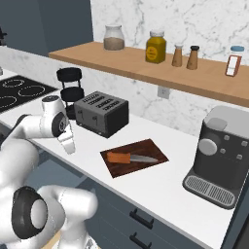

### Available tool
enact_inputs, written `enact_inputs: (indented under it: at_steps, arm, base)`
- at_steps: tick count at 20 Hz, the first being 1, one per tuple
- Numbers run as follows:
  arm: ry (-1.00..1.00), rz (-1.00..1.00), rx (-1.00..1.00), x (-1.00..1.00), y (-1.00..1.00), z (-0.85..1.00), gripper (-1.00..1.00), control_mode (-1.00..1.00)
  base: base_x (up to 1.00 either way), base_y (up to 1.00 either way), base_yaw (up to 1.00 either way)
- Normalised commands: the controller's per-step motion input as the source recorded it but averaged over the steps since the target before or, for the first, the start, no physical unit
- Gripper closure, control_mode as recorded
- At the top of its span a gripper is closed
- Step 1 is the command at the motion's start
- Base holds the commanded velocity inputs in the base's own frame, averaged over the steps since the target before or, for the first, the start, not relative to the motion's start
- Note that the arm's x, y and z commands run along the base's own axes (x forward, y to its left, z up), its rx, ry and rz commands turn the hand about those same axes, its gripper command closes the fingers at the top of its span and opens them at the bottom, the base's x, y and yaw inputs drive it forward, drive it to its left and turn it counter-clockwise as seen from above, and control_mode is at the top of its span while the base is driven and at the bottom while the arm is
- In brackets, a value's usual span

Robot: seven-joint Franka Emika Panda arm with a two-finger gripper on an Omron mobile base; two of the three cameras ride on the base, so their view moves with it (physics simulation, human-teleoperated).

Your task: Pick up the knife from the drawer and place it on the cutting board. Then place the meat from the plate to the cutting board.

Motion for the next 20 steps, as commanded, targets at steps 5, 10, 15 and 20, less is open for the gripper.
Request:
enact_inputs:
  at_steps: [5, 10, 15, 20]
  arm:
    - [0.00, 0.56, 0.00, 0.06, 0.91, 0.00, -1.00, -1.00]
    - [0.00, 0.56, -0.03, 0.24, 1.00, 0.05, -1.00, -1.00]
    - [0.00, 0.44, -0.03, 0.32, 0.81, 0.01, -1.00, -1.00]
    - [0.00, 0.09, -0.04, 0.27, 0.51, 0.00, -1.00, -1.00]
  base:
    - [0.00, 0.00, 0.00]
    - [0.00, 0.00, 0.00]
    - [0.00, 0.00, 0.00]
    - [0.00, 0.00, 0.00]
